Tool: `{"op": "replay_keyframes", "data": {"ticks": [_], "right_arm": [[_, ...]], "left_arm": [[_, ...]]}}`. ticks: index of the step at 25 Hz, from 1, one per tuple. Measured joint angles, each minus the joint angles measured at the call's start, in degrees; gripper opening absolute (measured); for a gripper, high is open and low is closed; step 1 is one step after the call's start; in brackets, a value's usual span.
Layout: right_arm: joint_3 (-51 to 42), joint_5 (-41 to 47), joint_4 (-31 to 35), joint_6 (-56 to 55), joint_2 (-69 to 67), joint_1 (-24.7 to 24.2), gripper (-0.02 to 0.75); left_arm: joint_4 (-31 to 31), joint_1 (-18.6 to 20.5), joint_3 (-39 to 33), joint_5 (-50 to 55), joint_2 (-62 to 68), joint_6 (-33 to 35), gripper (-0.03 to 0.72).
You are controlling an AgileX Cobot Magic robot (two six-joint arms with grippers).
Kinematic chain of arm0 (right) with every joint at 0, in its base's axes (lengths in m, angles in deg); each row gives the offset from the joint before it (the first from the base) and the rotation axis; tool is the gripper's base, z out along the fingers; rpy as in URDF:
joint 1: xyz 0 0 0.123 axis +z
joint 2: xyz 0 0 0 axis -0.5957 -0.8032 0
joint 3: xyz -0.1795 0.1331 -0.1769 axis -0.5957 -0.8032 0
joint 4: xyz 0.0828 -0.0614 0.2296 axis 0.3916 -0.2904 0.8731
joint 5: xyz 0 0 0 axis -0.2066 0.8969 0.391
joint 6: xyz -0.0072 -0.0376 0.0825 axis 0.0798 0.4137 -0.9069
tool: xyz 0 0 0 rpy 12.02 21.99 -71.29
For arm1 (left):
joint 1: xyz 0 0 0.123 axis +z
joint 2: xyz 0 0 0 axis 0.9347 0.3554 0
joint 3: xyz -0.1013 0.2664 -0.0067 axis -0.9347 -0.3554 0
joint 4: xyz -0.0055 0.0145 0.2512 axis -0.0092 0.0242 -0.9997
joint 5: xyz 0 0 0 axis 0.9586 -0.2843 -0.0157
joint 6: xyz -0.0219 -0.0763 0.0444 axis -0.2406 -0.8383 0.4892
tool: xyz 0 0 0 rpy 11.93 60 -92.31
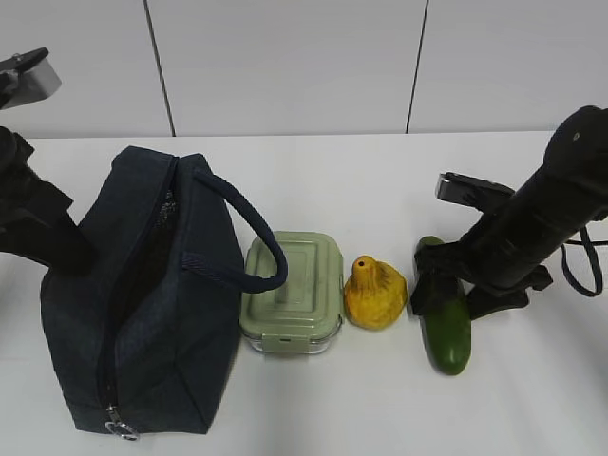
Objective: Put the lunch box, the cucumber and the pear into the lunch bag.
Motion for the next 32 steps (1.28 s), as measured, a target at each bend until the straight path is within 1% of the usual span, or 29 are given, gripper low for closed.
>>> {"op": "replay_keyframes", "data": {"ticks": [4, 5, 7, 8, 9, 15, 18, 19, 21, 22, 23, 24, 26, 29, 30, 31, 32], "right_arm": [[0.1, -0.1, -0.4, 0.0, -0.5, 0.4, 0.533], [0.2, 0.0, -0.8, 0.0, -0.8, 0.4, 0.515], [0.4, 0.4, -1.8, -0.6, -1.0, 0.4, 0.459], [0.6, 0.6, -3.1, -1.7, -1.0, 0.5, 0.410], [0.7, 0.8, -4.2, -3.0, -1.0, 0.5, 0.381], [0.4, 0.8, -9.6, -6.0, 1.8, 0.7, 0.371], [0.3, 0.6, -9.7, -6.1, 7.4, 0.7, 0.370], [0.3, 0.5, -8.4, -5.1, 10.6, 0.7, 0.369], [0.3, 0.5, -3.4, -1.4, 15.0, 1.0, 0.369], [0.3, 0.5, 1.2, 2.0, 17.8, 1.6, 0.369], [0.4, 0.5, 4.0, 3.9, 19.3, 2.5, 0.369], [1.2, 0.8, 8.6, 6.9, 21.2, 4.2, 0.369], [3.4, 1.3, 13.8, 9.7, 22.5, 7.9, 0.369], [7.6, 1.1, 17.7, 11.0, 22.2, 15.8, 0.369], [8.3, 1.0, 18.0, 11.0, 21.9, 17.1, 0.369], [10.4, -0.4, 19.5, 11.0, 21.0, 20.8, 0.369], [11.5, -1.3, 20.1, 11.0, 20.3, 22.7, 0.369]], "left_arm": [[0.0, 0.0, 0.0, -0.2, 0.0, 0.0, 0.025], [0.0, 0.0, 0.0, -0.2, 0.0, 0.0, 0.025], [0.0, 0.0, 0.0, -0.2, 0.0, 0.0, 0.025], [0.0, 0.0, 0.0, -0.2, 0.0, 0.0, 0.025], [0.0, 0.0, 0.0, -0.2, 0.0, 0.0, 0.025], [-0.1, 0.0, 0.0, -0.3, 0.0, 0.0, 0.025], [-0.1, 0.0, 0.0, -0.3, 0.0, 0.0, 0.025], [-0.1, 0.0, 0.0, -0.3, 0.0, 0.0, 0.025], [-0.1, 0.0, 0.0, -0.5, 0.0, 0.0, 0.024], [-0.1, 0.0, 0.0, -0.6, 0.0, 0.0, 0.024], [-0.1, 0.0, 0.0, -0.6, 0.0, 0.0, 0.024], [-0.1, 0.0, 0.0, -0.7, 0.0, 0.0, 0.024], [-0.1, 0.0, 0.0, -0.8, 0.0, 0.0, 0.024], [-0.1, 0.0, 0.0, -0.8, 0.0, 0.0, 0.024], [-0.1, 0.0, 0.0, -0.9, 0.0, 0.0, 0.024], [-0.1, 0.0, 0.0, -0.9, 0.0, 0.0, 0.024], [-0.1, 0.0, 0.0, -1.0, 0.0, 0.0, 0.024]]}}
